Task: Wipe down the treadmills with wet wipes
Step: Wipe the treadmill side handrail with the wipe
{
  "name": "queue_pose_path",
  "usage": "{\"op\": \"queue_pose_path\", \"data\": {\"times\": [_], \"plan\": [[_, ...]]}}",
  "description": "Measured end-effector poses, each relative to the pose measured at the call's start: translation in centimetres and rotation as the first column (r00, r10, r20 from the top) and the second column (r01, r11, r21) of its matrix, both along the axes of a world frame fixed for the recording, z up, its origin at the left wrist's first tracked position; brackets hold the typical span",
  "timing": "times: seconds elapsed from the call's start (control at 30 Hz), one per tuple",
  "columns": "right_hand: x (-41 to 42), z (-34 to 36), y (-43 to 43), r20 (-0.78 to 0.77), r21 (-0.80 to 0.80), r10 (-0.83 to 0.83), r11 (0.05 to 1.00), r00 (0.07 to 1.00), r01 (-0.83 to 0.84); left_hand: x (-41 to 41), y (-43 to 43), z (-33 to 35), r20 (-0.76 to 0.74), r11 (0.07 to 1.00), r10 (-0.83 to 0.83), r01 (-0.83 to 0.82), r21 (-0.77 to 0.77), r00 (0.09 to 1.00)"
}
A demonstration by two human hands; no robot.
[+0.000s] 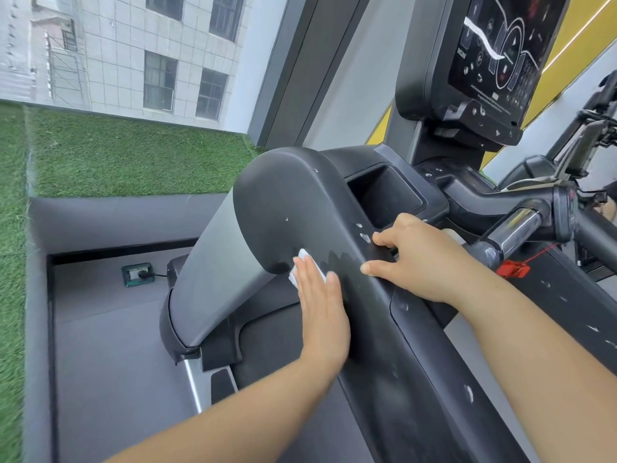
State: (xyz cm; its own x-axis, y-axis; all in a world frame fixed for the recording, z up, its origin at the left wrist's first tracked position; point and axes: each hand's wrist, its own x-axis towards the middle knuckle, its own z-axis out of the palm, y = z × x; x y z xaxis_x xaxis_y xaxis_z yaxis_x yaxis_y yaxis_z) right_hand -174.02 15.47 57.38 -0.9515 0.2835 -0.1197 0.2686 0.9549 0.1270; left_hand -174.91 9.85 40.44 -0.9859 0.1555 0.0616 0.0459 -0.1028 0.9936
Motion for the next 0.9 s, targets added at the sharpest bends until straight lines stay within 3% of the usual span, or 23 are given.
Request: {"op": "queue_pose_path", "data": {"times": [0.07, 0.33, 0.4, 0.5, 0.7, 0.9], "plan": [[0.0, -0.1, 0.1, -0.009, -0.014, -0.004, 1.000, 1.000, 0.003, 1.8, -0.9, 0.9, 0.053, 0.986, -0.111, 0.103, 0.129, 0.992], [-0.1, -0.2, 0.3, -0.015, -0.011, 0.001, 1.000, 1.000, -0.001, -1.6, 0.3, 0.8, -0.046, 0.987, 0.033, -0.040, -0.157, 0.998], [-0.1, -0.1, 0.4, -0.018, -0.017, 0.000, 1.000, 1.000, -0.001, 1.0, -0.1, 1.0, -0.138, 0.995, -0.002, -0.013, -0.103, 0.990], [-0.2, -0.1, 0.5, -0.018, 0.001, 0.002, 1.000, 1.000, -0.002, 2.8, -1.1, 1.3, -0.126, 0.988, -0.155, 0.156, -0.003, 0.980], [-0.1, -0.2, 0.4, -0.024, 0.003, 0.005, 1.000, 1.000, -0.005, -2.1, -0.5, 3.0, -0.116, 0.989, -0.127, 0.118, -0.086, 0.985], [-0.2, -0.1, 0.3, -0.016, -0.032, -0.015, 0.999, 1.000, 0.014, 3.6, -1.5, 1.7, -0.251, 0.963, -0.238, 0.193, -0.191, 0.938]]}}
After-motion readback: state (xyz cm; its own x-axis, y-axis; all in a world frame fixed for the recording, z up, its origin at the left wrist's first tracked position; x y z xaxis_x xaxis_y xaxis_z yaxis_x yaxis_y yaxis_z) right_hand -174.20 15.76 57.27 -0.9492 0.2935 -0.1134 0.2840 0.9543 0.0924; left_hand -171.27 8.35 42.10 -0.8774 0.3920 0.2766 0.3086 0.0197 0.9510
